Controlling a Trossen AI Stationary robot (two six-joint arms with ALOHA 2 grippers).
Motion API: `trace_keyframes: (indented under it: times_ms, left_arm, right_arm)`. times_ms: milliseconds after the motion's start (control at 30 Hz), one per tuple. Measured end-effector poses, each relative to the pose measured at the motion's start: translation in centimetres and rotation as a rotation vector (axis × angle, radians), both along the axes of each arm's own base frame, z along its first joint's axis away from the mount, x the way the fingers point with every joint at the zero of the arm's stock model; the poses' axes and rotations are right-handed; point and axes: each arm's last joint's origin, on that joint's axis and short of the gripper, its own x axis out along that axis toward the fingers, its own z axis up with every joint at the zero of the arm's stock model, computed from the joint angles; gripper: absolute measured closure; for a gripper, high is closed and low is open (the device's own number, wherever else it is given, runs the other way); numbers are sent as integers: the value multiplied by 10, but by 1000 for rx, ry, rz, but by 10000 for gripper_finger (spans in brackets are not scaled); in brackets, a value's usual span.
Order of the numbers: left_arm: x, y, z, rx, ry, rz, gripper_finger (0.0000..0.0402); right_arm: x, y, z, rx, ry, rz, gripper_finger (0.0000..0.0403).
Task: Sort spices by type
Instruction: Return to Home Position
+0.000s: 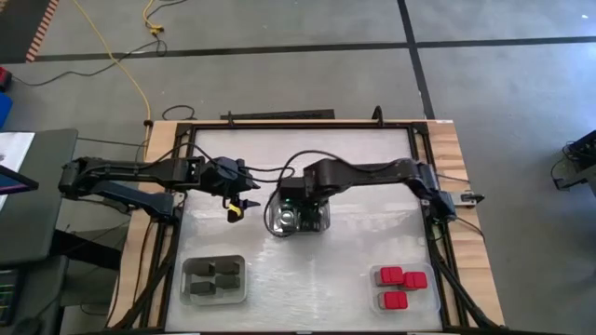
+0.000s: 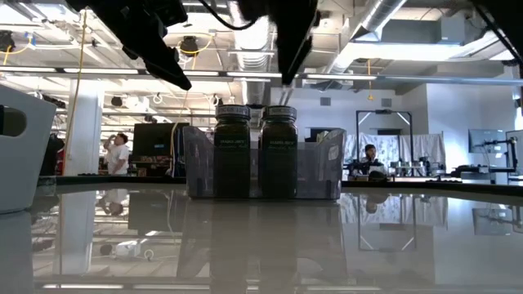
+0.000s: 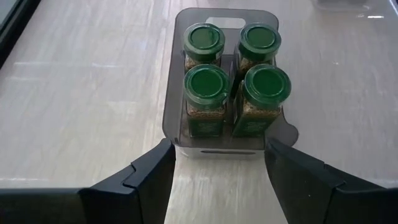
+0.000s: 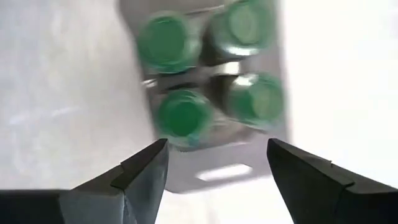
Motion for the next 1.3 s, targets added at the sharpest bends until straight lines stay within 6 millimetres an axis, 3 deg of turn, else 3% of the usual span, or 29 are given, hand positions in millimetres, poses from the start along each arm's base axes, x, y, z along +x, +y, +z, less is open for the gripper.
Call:
trace_keyframes:
  times_ms: [167,300,600,867,1133,1300]
  left_arm:
    - [-13,-7,2,-18,-20,-39,164]
    - [-32,-14,-5,-54,-114,-43,164]
    - [-84,-19,-38,-52,-418,-57,164]
    - [-112,-18,-59,52,-725,-114,164]
    - [-123,-18,-90,43,-921,-128,164]
    - [-125,-16,-99,75,-836,-85,164]
  right_arm:
    - [-22,4,30,-144,-67,-55,97]
    - [-42,16,36,-181,-116,-67,97]
    - [-98,29,4,-185,-237,-201,97]
    - [-143,30,-13,-85,-402,-284,97]
    - [-168,23,-18,-35,-448,-375,97]
    - [-166,24,-17,-32,-474,-354,97]
